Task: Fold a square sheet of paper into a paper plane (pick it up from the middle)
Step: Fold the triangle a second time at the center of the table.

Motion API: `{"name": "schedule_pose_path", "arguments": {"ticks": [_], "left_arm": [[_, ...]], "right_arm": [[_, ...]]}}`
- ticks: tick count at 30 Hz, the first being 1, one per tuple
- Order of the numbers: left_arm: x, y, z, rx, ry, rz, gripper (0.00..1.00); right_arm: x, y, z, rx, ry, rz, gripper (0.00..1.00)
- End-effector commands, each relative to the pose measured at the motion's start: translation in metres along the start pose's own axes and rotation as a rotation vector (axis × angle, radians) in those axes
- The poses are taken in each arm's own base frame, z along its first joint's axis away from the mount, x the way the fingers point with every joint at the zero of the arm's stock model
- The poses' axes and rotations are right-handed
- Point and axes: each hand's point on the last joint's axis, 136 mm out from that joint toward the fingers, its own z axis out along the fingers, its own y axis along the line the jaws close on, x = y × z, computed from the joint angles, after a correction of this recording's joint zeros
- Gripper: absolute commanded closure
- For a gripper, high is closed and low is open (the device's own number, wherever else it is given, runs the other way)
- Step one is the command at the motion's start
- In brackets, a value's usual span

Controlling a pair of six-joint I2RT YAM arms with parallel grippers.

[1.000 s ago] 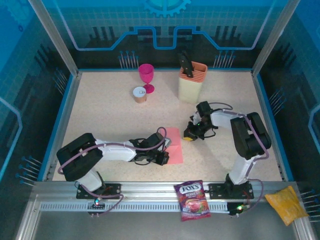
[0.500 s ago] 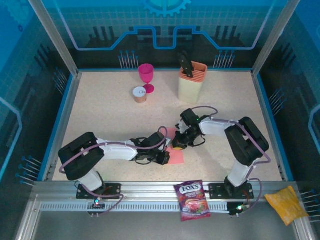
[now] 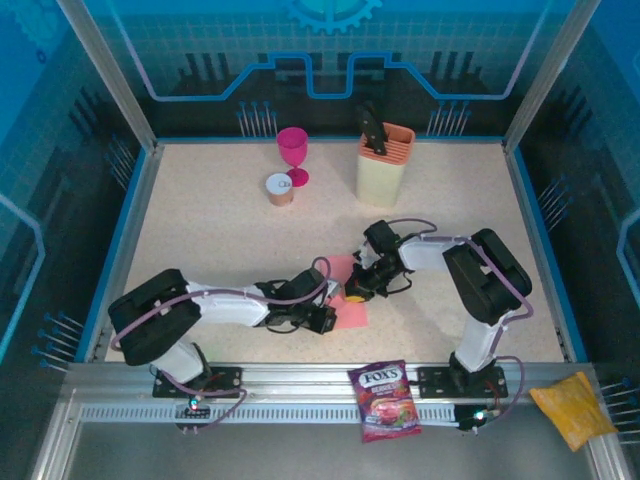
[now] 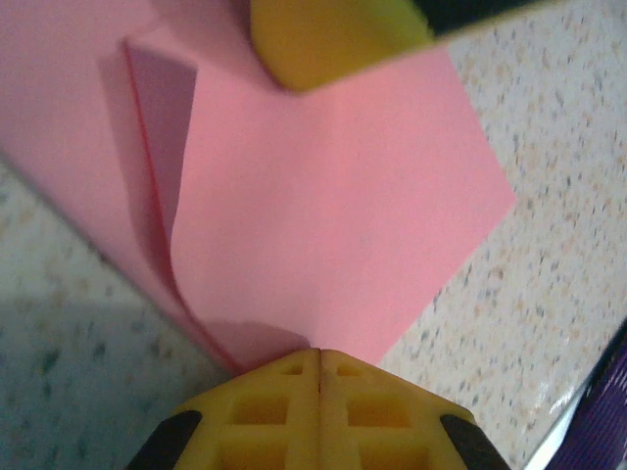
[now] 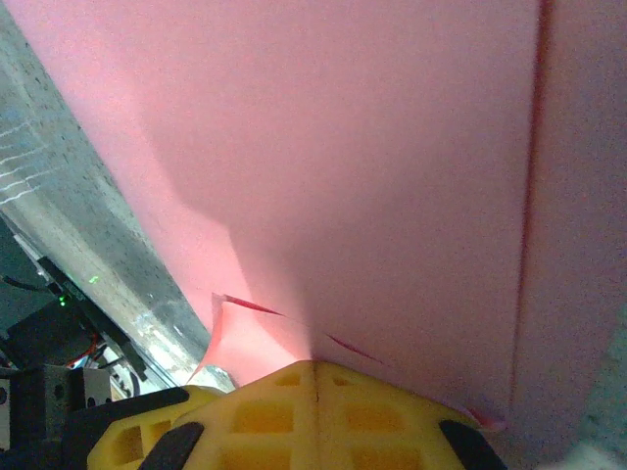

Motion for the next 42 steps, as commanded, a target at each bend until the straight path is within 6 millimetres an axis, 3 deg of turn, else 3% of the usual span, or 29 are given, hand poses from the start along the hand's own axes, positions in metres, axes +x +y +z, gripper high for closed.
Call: {"name": "schedule_pose_path", "arguments": {"ticks": [1, 6, 17, 23, 33, 42], "left_arm": [[0.078, 0.041, -0.009, -0.136, 0.225, -0.079, 1.00], [0.077, 0.040, -0.022, -0.137, 0.190, -0.095, 1.00], [-0.013, -0.015, -0.015, -0.023, 0.030, -0.053, 1.00], [-0.034, -0.007, -0.003, -0.028, 0.010, -0.066, 1.00], [-0.050, 0.020, 0.006, -0.070, 0.000, -0.099, 1.00], [-0.070, -0.003, -0.012, -0.005, -0.048, -0.071, 1.00]], "right_arm": [[0.005, -0.054, 0.012, 0.175, -0.001, 0.110, 1.00], [0.005, -0.054, 0.014, 0.169, 0.004, 0.111, 1.00], [0.009, -0.059, 0.016, 0.179, 0.019, 0.108, 1.00], [0.009, -0.060, 0.017, 0.180, 0.022, 0.100, 1.00], [0.011, -0.062, 0.017, 0.184, 0.024, 0.100, 1.00], [0.012, -0.064, 0.019, 0.182, 0.025, 0.100, 1.00]]}}
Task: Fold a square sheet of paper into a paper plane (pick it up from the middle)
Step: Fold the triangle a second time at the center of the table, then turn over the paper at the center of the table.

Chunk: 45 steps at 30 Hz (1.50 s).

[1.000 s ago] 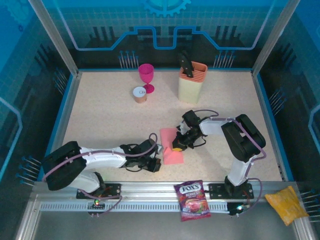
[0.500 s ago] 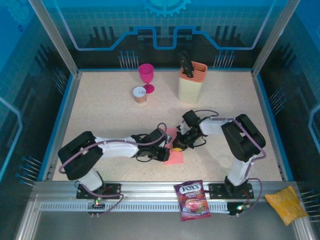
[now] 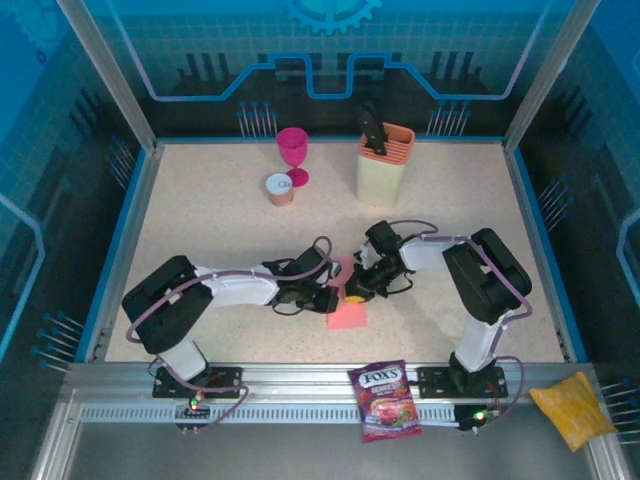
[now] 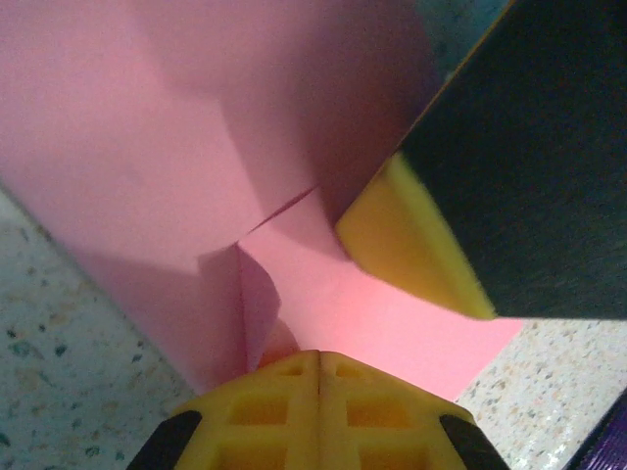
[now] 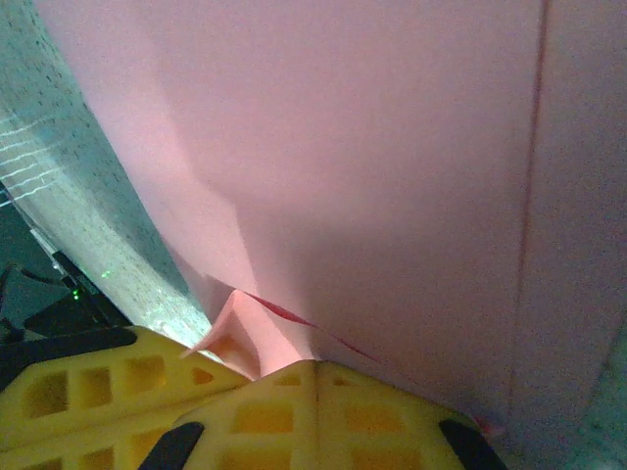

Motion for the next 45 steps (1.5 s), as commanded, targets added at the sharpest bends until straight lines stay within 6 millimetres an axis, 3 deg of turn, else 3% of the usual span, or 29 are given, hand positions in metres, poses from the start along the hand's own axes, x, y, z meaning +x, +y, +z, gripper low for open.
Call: {"name": "schedule_pose_path", "arguments": {"ticks": [1, 21, 26, 27, 30, 33, 38, 45], "left_arm": [[-0.018, -0.016, -0.013, 0.035, -0.048, 0.034, 1.00], [-0.023, 0.012, 0.009, -0.041, -0.024, 0.016, 1.00], [-0.013, 0.018, 0.014, -0.047, 0.005, 0.010, 1.00], [-0.012, 0.019, 0.014, -0.048, 0.008, 0.010, 1.00], [-0.009, 0.020, 0.015, -0.051, 0.017, 0.011, 1.00], [-0.008, 0.020, 0.015, -0.048, 0.021, 0.011, 1.00], [-0.007, 0.020, 0.016, -0.046, 0.025, 0.013, 1.00], [-0.005, 0.020, 0.017, -0.040, 0.032, 0.012, 1.00]], "right_arm": [[0.011, -0.065, 0.016, 0.212, 0.011, 0.098, 1.00], [0.012, -0.064, 0.014, 0.211, 0.008, 0.100, 1.00], [0.004, -0.032, 0.000, 0.144, -0.014, 0.042, 1.00], [0.002, -0.023, -0.006, 0.129, -0.027, 0.020, 0.96], [-0.003, 0.002, -0.031, 0.096, -0.079, -0.034, 0.72], [0.000, 0.007, -0.052, 0.104, -0.123, -0.048, 0.55], [0.012, -0.018, -0.065, 0.155, -0.148, -0.012, 0.49], [0.022, -0.041, -0.054, 0.190, -0.119, 0.025, 0.49]]}}
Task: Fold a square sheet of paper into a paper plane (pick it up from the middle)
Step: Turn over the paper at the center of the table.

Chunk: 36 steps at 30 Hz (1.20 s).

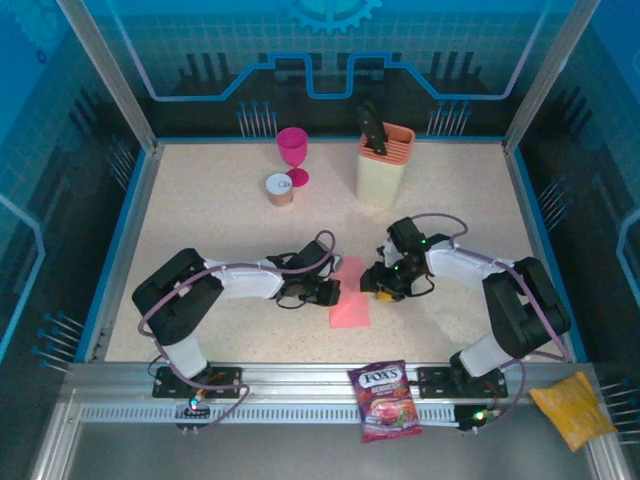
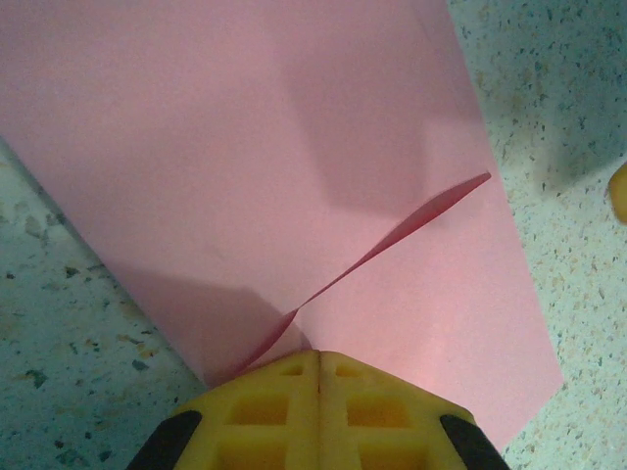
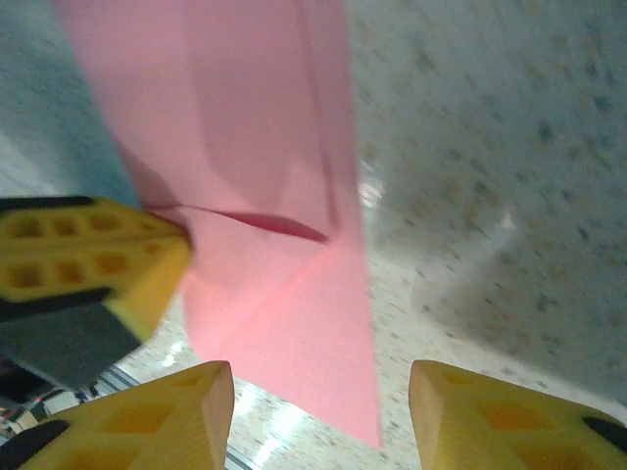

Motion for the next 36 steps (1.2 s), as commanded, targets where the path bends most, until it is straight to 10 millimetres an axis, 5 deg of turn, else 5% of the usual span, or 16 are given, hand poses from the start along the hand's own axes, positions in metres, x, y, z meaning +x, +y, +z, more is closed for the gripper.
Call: {"name": "schedule_pose_path", "arguments": {"ticks": [1, 18, 36], "left_arm": [[0.013, 0.010, 0.007, -0.016, 0.052, 0.006, 1.00], [0.018, 0.012, 0.009, -0.009, 0.058, 0.006, 1.00], [0.021, 0.012, 0.011, -0.005, 0.069, 0.007, 1.00]], "right_arm": [[0.009, -0.015, 0.007, 0.044, 0.036, 0.022, 0.50], [0.013, 0.021, 0.044, 0.055, 0.102, -0.058, 0.72], [0.009, 0.043, 0.038, -0.031, 0.053, -0.102, 0.62]]}}
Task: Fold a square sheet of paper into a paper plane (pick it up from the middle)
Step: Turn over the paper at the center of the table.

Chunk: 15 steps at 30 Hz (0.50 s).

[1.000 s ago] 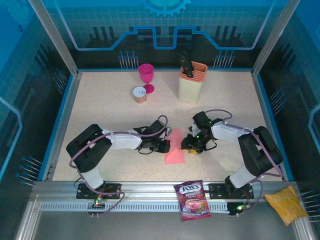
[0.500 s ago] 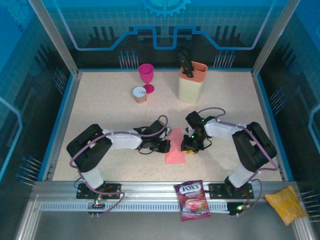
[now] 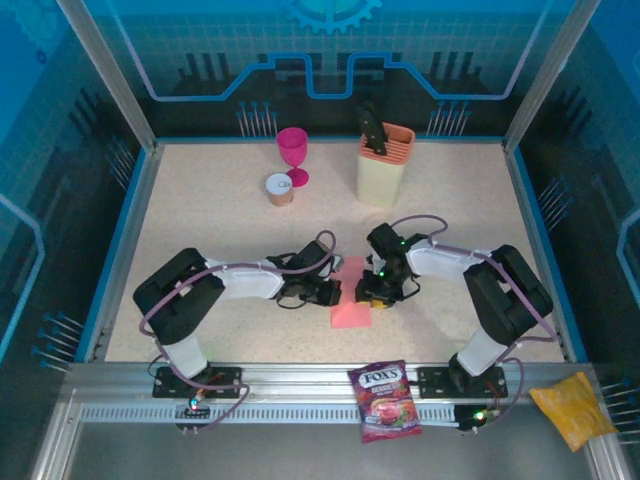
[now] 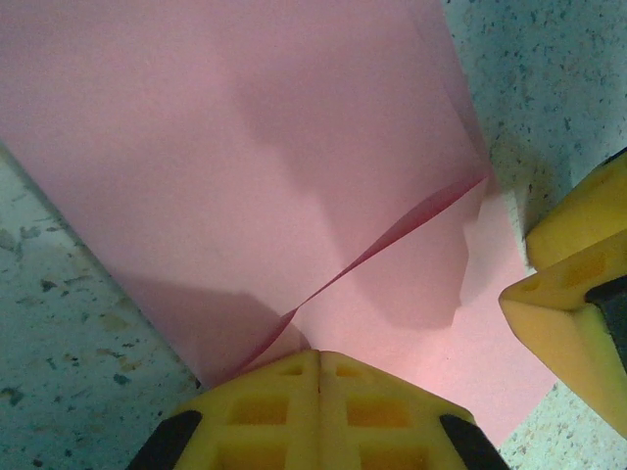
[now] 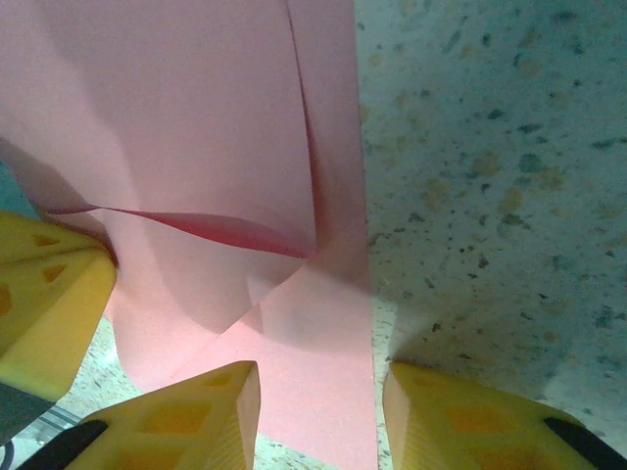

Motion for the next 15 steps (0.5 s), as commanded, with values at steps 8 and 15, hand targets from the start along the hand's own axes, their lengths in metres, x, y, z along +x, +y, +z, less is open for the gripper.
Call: {"name": "schedule_pose_path", "arguments": {"ticks": [8, 15], "left_arm": [[0.0213, 0.0155, 0.0080, -0.027, 0.072, 0.001, 1.00], [0.0217, 0.0148, 0.0079, -0.025, 0.073, 0.003, 1.00]], "right_arm": [[-0.0060, 0.0519, 0.0037, -0.216, -0.023, -0.105, 0.63], [-0.0091, 0.0469, 0.0048, -0.224, -0.039, -0.082, 0.52]]}}
